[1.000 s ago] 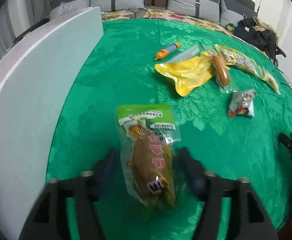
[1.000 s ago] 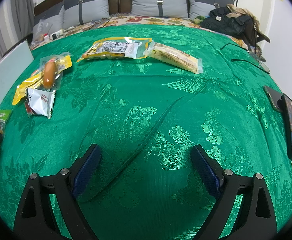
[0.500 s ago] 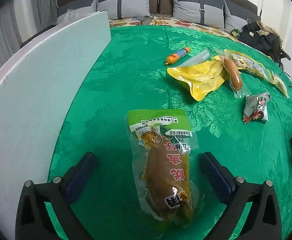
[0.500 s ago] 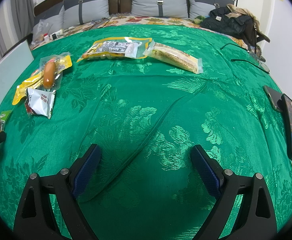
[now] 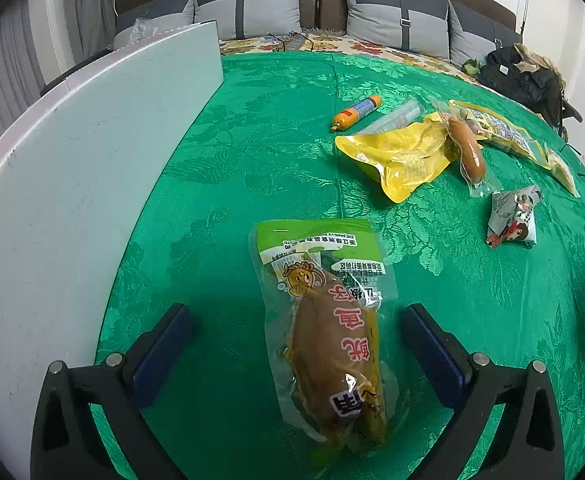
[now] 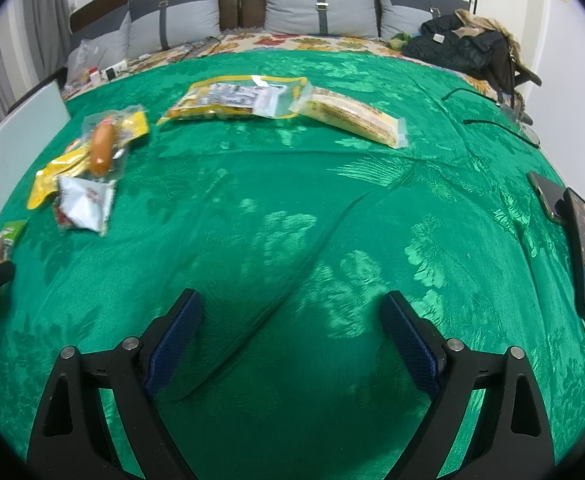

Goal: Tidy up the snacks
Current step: 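Grasp the white snack packet with the right tool while the left tool holds the egg pack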

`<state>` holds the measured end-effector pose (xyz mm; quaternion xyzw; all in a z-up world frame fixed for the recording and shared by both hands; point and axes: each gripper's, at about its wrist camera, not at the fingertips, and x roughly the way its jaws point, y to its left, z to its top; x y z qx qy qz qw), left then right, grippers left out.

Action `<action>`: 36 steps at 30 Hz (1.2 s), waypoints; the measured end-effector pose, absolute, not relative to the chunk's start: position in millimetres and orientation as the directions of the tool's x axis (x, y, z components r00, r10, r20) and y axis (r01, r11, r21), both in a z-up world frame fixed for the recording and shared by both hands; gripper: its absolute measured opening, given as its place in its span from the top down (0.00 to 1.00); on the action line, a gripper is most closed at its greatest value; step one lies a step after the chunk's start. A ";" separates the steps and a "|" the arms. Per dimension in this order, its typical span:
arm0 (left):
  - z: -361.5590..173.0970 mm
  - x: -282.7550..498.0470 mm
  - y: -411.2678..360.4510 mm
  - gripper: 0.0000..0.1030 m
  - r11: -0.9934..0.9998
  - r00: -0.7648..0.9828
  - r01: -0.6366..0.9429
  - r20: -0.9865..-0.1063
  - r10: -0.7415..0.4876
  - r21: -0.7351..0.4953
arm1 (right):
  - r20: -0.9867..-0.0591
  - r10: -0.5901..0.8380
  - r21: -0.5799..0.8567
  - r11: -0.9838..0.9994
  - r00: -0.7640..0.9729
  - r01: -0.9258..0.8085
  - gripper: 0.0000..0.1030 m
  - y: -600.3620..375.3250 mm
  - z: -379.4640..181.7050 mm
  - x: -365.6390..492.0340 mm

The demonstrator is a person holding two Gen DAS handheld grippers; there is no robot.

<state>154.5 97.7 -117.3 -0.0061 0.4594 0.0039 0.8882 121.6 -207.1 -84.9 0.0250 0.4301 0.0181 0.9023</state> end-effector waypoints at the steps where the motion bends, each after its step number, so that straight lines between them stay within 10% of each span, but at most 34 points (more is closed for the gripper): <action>1: -117.4 154.2 97.8 0.00 1.000 0.578 -0.013 -0.816 0.001 -0.008 | -0.763 0.099 0.097 0.995 0.639 -0.039 0.10 -200.1 -80.4 120.6; 13: -116.7 155.0 96.9 0.00 1.000 0.579 -0.013 -0.815 -0.002 -0.011 | -0.776 0.291 0.134 0.943 0.560 -0.304 0.14 -74.1 -83.0 196.0; 15: -116.8 155.0 97.0 0.00 1.000 0.579 -0.013 -0.816 -0.001 -0.011 | -0.809 0.266 0.117 0.947 0.524 -0.300 0.52 -76.0 -90.4 198.4; 16: -116.9 154.6 97.4 0.00 1.000 0.579 -0.013 -0.816 -0.001 -0.011 | -0.805 0.254 0.104 0.950 0.535 -0.295 0.57 -79.5 -88.2 195.6; 28: -109.9 153.5 100.9 0.01 0.996 0.496 0.057 -0.864 -0.090 -0.071 | -0.679 0.430 0.365 0.901 0.595 -0.235 0.57 -150.1 -49.8 80.2; 36: -97.5 140.7 82.9 0.60 0.996 0.525 0.084 -0.850 -0.056 -0.014 | -0.659 0.432 0.365 0.899 0.615 -0.241 0.57 -146.6 -52.0 81.0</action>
